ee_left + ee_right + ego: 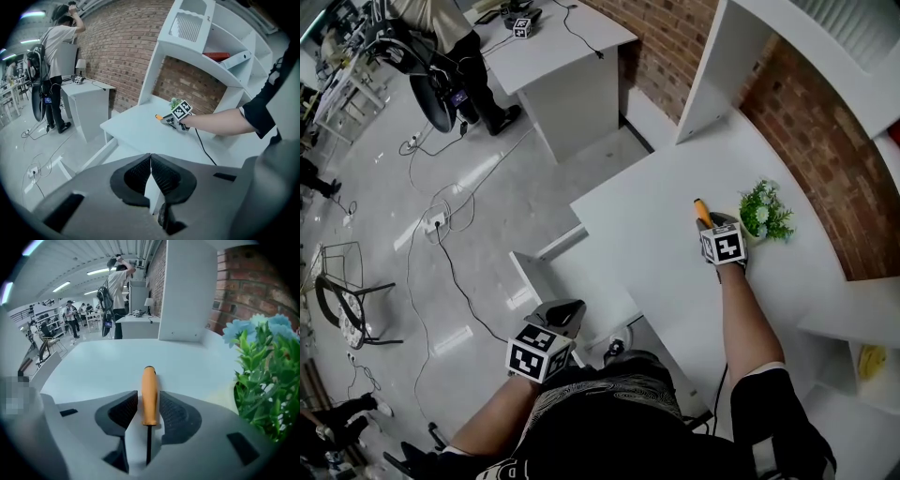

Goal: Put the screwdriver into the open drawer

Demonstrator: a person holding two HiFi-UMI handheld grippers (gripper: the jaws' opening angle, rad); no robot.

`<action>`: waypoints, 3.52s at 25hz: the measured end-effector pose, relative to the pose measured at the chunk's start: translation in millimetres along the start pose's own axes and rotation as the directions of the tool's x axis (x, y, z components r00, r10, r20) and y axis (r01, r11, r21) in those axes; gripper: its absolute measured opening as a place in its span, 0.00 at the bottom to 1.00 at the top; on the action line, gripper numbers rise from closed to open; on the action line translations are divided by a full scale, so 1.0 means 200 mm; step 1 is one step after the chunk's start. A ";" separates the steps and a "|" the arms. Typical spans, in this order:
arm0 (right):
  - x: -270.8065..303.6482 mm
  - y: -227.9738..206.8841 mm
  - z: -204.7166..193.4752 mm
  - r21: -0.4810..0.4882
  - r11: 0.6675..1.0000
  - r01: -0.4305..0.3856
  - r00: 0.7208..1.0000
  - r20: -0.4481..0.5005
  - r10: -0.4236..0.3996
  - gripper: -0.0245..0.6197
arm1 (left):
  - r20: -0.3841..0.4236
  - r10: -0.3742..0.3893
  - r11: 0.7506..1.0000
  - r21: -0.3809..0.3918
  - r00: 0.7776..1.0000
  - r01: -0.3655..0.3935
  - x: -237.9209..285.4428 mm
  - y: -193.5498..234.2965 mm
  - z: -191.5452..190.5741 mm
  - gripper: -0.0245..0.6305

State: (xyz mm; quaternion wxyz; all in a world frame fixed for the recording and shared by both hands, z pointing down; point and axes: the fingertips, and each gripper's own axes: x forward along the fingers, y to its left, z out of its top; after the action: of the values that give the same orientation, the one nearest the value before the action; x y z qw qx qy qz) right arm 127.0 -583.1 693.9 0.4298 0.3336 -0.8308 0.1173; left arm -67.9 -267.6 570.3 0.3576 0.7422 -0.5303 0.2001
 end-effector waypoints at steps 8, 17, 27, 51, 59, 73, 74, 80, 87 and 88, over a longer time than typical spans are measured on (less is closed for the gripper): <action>0.01 0.01 -0.02 0.102 0.994 -0.026 0.999 -0.030 0.030 0.22 | 0.004 -0.006 1.000 0.002 1.000 0.006 -0.02 0.02 -0.01 0.07; -0.01 0.03 -0.03 0.100 0.995 -0.009 0.998 -0.069 0.016 0.19 | 0.015 0.005 1.000 0.002 1.000 -0.005 -0.07 0.05 -0.04 0.07; -0.13 0.14 -0.04 0.100 0.995 -0.014 0.999 -0.031 0.017 0.19 | 0.048 -0.004 0.999 -0.033 0.999 0.005 -0.15 0.04 -0.07 0.07; -0.70 0.53 0.02 0.086 0.993 -0.083 0.980 0.186 0.066 0.19 | 0.071 -0.046 0.999 0.009 0.996 0.045 -0.26 0.02 -0.11 0.07; -0.85 0.85 0.09 0.062 0.981 -0.185 0.951 0.263 0.163 0.19 | 0.083 -0.048 0.999 0.016 0.995 0.047 -0.29 0.04 -0.09 0.07; -0.77 1.57 -0.10 0.024 0.915 -0.402 0.903 0.175 0.392 0.19 | 0.073 -0.020 0.999 -0.039 0.997 0.023 -0.34 0.17 -0.17 0.07; -0.75 1.60 -0.12 0.027 0.915 -0.403 0.905 0.162 0.394 0.19 | 0.073 -0.017 0.999 -0.044 0.997 0.020 -0.34 0.18 -0.18 0.07; -0.52 1.74 -0.21 0.066 0.912 -0.405 0.913 0.082 0.399 0.19 | 0.065 -0.016 0.998 -0.061 0.998 0.020 -0.35 0.25 -0.23 0.07; -0.25 1.83 -0.26 0.124 0.912 -0.391 0.918 -0.013 0.395 0.19 | 0.016 -0.018 0.999 -0.049 1.000 0.019 -0.35 0.33 -0.32 0.07; -0.22 1.83 -0.27 0.125 0.913 -0.388 0.919 -0.027 0.394 0.19 | 0.016 -0.020 0.998 -0.054 1.000 0.021 -0.35 0.35 -0.33 0.07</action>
State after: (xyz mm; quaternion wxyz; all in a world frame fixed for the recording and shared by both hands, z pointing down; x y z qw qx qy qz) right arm -61.3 -262.3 725.9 0.3988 0.1822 -0.8610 0.2579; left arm -152.0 -186.3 588.6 0.3756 0.7390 -0.5308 0.1761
